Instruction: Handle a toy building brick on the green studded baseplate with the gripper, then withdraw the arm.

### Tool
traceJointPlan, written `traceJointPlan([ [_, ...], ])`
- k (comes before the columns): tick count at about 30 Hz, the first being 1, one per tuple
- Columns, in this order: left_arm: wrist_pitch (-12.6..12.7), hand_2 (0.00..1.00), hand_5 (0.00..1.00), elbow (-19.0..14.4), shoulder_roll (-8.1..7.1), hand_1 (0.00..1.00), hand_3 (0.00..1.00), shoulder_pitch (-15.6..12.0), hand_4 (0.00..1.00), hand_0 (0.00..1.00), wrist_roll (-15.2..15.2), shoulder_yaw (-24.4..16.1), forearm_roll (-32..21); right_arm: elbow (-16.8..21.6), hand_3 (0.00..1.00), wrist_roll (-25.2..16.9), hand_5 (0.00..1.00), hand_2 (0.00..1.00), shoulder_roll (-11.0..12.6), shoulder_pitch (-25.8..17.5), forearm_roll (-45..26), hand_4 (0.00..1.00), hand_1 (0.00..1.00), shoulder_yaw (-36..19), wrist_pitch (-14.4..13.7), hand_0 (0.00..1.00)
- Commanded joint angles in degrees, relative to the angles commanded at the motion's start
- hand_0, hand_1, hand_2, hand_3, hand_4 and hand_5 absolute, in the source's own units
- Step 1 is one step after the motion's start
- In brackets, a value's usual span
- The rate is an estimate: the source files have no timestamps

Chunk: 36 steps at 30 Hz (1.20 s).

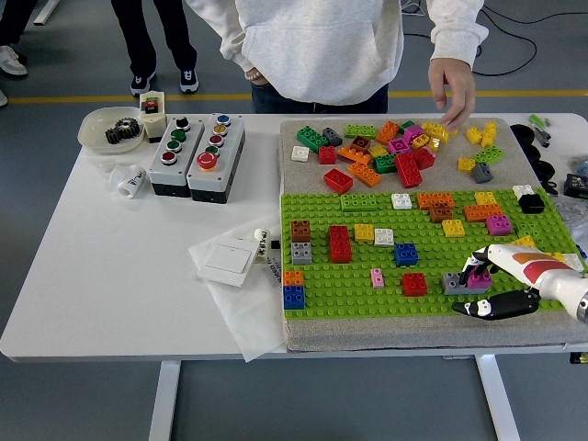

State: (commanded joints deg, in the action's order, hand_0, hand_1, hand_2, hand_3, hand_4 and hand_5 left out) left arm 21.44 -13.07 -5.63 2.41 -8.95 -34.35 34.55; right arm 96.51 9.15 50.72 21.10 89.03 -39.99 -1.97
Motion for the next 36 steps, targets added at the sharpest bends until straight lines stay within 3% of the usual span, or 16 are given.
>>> traceJointPlan([
  [16, 0.05, 0.805, 0.629, -0.07, -0.05, 0.755, 0.616, 0.03, 0.644, 0.742, 0.04, 0.4, -0.41, 1.55, 0.558, 0.51, 0.55, 0.699, 0.31, -0.32, 1.72, 0.901, 0.652, -4.32, -0.7, 0.649],
  [24, 0.07, 0.805, 0.63, -0.09, -0.05, 0.754, 0.615, -0.07, 0.644, 0.743, 0.08, 0.59, -0.59, 3.63, 0.566, 0.33, 0.55, 0.7, -0.32, -0.48, 5.2, 0.9, 0.654, -7.23, -4.07, 0.664],
  [28, 0.1, 0.804, 0.629, -0.11, -0.08, 0.754, 0.615, -0.11, 0.644, 0.743, 0.18, 0.81, -0.89, 3.68, 0.621, -0.81, 0.545, 0.725, -1.6, -1.39, 6.18, 0.9, 0.684, -8.83, -8.28, 0.702],
  [32, 0.13, 0.804, 0.629, -0.13, -0.14, 0.754, 0.615, -0.11, 0.644, 0.743, 0.26, 1.15, -1.2, 1.32, 0.621, -4.06, 0.545, 0.725, -4.91, -3.79, 1.82, 0.9, 0.684, -11.63, -17.11, 0.702],
  [33, 0.13, 0.805, 0.629, -0.14, -0.16, 0.754, 0.614, -0.13, 0.644, 0.743, 0.27, 1.21, -1.25, 0.54, 0.726, -5.46, 0.553, 0.773, -6.03, -4.53, -0.41, 0.913, 0.731, -12.57, -19.34, 0.751],
  [36, 0.17, 0.805, 0.629, -0.12, -0.11, 0.754, 0.614, -0.22, 0.644, 0.743, 0.25, 1.18, -1.23, -1.11, 0.726, -11.19, 0.553, 0.773, -9.2, -6.05, -7.86, 0.913, 0.731, -15.36, -26.29, 0.751],
])
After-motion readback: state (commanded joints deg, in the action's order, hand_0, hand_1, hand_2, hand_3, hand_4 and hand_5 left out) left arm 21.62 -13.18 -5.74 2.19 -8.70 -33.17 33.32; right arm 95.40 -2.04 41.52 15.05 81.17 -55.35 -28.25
